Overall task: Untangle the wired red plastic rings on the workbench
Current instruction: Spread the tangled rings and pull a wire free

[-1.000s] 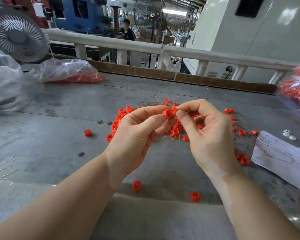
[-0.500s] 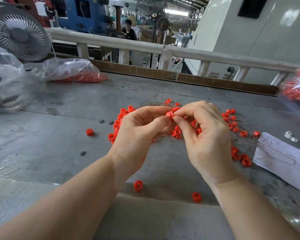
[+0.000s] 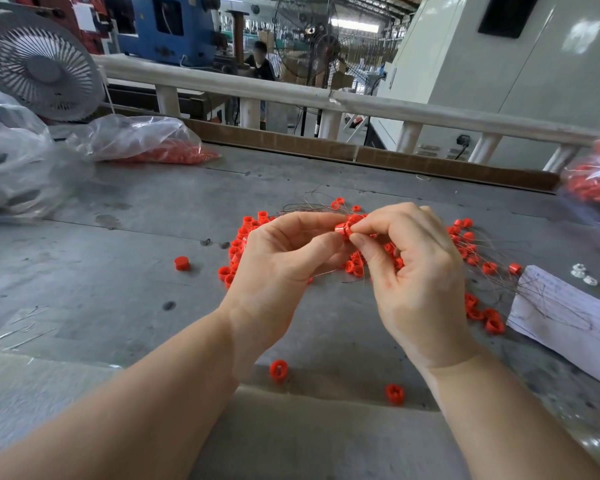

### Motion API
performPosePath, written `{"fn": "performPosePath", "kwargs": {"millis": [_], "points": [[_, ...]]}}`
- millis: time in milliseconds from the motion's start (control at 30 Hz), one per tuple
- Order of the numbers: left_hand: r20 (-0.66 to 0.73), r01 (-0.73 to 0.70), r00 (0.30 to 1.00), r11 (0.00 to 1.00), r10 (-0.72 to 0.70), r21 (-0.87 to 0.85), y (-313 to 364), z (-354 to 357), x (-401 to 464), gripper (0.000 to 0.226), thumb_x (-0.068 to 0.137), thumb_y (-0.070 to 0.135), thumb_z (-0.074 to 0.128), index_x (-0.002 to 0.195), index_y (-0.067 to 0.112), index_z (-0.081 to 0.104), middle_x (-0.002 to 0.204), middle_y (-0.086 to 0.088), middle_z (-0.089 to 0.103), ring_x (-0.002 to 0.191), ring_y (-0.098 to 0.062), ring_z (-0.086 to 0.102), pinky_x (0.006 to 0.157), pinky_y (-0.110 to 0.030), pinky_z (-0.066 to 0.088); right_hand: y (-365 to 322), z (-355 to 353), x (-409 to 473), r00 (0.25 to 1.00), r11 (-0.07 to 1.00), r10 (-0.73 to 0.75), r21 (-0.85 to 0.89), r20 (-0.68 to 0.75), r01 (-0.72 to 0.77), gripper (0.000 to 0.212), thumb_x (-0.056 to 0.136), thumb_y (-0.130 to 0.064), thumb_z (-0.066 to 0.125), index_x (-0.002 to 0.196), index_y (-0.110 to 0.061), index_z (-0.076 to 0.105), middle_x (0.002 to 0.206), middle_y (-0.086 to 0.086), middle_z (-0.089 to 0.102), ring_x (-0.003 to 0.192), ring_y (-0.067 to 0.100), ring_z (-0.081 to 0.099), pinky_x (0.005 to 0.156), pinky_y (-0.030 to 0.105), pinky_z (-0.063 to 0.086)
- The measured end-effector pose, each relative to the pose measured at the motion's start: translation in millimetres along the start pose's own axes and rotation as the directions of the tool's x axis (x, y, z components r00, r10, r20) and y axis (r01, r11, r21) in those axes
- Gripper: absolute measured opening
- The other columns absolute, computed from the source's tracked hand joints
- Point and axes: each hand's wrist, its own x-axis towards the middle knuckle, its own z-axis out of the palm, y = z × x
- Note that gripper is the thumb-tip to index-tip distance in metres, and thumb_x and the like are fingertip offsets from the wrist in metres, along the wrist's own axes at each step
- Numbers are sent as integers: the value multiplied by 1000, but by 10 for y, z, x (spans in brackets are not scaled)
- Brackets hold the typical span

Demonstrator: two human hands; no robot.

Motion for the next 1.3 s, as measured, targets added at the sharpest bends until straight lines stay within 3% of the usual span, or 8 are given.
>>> {"fn": "performPosePath", "kwargs": {"millis": [300,500,767,1000,1300], "points": [[-8,21,1000,1000,-21,7,-11,-7,-17,12,62,11,77,74,14,74,68,-2,70,58,-9,64,60,-19,53,15,10,-14,999,998,-32,-54,11,32,10,86,-3,63,77,0,66,79,9,64,74,28,58,75,28,41],[-25,86,996,996,-86,-6,-23,-16,-6,21,62,16,70,81,8,69,65,-1,68,56,-8,64,56,-20,53,-6,53,-28,998,998,61,23,-7,-61,11,84,-5,63,75,-1,65,75,7,62,72,25,56,70,33,45],[-44,133,990,991,-133,-7,-31,-21,0,21,62,18,70,81,10,70,67,-3,69,57,-8,65,58,-25,57,-19,63,-27,993,991,115,76,-4,-114,9,84,-6,63,77,-2,66,75,3,61,72,20,54,69,27,43],[-53,136,989,990,-138,-28,-27,-16,7,8,81,5,63,82,10,69,62,-1,67,55,-7,63,69,-28,57,-14,52,-15,984,971,172,164,39,-176,5,84,-5,63,83,-5,68,79,-5,59,73,4,49,72,14,38],[-54,96,994,995,-97,-21,-55,-19,6,17,61,17,70,77,11,71,69,-5,70,58,-9,66,61,-25,58,-67,54,-14,982,976,188,107,18,-188,7,83,-4,62,80,-1,68,77,5,63,76,22,60,71,36,50]]}}
